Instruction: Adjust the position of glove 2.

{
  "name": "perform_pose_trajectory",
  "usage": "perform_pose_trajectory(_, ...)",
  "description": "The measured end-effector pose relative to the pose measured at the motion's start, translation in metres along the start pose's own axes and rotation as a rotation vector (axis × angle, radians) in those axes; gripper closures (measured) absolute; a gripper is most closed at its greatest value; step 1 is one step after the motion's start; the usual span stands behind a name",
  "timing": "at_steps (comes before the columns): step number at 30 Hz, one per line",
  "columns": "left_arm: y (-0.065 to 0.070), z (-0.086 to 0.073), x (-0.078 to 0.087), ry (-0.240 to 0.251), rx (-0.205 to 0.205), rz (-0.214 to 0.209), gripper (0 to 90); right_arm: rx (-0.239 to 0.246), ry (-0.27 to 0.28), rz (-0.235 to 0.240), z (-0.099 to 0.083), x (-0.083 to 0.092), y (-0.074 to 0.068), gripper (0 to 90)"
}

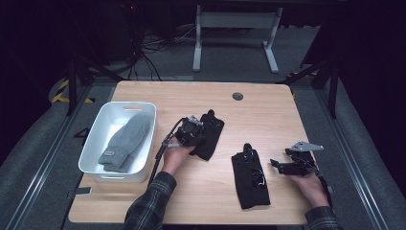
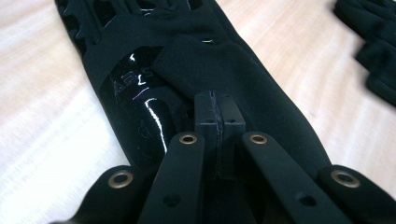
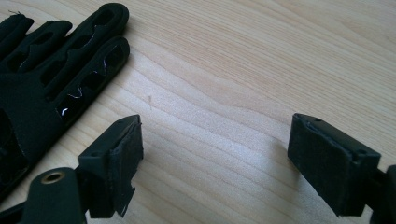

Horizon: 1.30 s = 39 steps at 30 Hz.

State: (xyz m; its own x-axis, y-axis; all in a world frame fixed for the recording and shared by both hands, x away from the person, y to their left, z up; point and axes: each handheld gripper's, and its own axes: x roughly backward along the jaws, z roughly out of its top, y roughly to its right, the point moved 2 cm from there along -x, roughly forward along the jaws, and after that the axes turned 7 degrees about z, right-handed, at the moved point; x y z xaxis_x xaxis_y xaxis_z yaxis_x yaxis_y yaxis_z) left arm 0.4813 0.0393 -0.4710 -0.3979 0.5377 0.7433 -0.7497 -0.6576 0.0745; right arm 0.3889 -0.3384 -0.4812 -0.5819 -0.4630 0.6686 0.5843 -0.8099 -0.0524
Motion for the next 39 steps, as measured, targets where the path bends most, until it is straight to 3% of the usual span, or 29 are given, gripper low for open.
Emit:
perform_pose_trajectory(10,0.028,-0.023,0.015,-0.001,-0.004,-0.081,90.0,0.001,0.001,-0.001,0.000,0.000,0.000,19.0)
perform_pose_trajectory(17,0.047,-0.039,0.028,-0.029,-0.038,-0.135,90.0,0.001,0.000,0.001,0.000,0.000,0.000,19.1)
perform_pose_trajectory(29,0.080,-0.063,0.044,-0.027,-0.068,-0.198,90.0,0.002,0.001,0.000,0.000,0.000,0.000,19.2)
perform_pose_trajectory(31,0.082,-0.064,0.044,-0.020,-0.077,-0.192,89.8,0.002,0.000,0.000,0.000,0.000,0.000,19.2)
perform_pose_trajectory(32,0.083,-0.064,0.045,-0.017,-0.081,-0.192,82.1,0.002,0.001,0.000,0.000,0.000,0.000,19.3)
perform_pose_trajectory(34,0.084,-0.061,0.052,0.013,-0.079,-0.178,75.0,0.002,0.001,0.000,0.000,0.000,-0.001,19.3)
perform_pose_trajectory(39,0.072,-0.052,0.069,0.071,-0.070,-0.095,64.0,0.003,0.001,0.000,0.000,0.000,0.000,19.3)
